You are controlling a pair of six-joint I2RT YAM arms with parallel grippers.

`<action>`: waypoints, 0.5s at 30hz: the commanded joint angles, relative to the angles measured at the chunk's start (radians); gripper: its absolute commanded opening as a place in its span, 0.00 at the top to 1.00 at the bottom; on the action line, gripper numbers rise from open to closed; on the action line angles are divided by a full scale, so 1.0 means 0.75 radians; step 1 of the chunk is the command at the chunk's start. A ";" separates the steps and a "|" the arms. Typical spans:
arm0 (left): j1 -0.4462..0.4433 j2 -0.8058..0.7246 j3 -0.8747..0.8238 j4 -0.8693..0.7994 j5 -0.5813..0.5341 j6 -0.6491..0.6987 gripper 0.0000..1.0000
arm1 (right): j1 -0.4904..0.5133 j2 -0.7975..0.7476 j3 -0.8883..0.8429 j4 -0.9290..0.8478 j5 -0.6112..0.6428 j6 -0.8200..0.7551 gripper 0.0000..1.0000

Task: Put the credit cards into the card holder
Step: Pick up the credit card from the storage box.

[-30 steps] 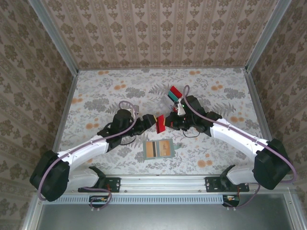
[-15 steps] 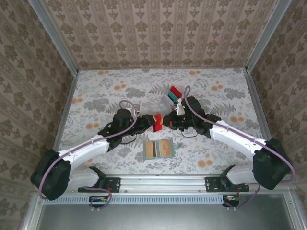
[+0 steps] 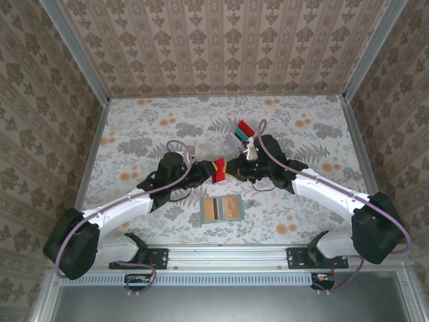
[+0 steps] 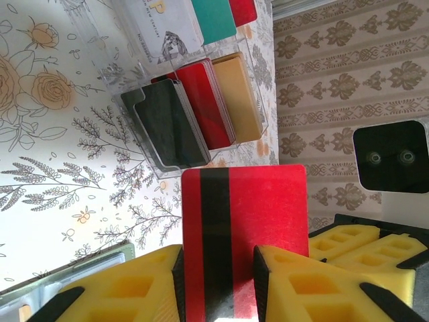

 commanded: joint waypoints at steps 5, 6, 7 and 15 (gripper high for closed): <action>-0.019 0.010 0.020 0.064 0.035 0.002 0.69 | 0.010 0.036 -0.005 0.050 -0.043 0.017 0.88; -0.020 0.012 0.020 0.064 0.035 0.003 0.69 | 0.010 0.039 -0.005 0.048 -0.041 0.017 0.88; -0.021 0.012 0.021 0.065 0.036 0.003 0.69 | 0.010 0.041 -0.003 0.049 -0.041 0.017 0.88; -0.029 0.026 0.028 0.070 0.037 0.008 0.70 | 0.012 0.045 0.002 0.051 -0.038 0.015 0.87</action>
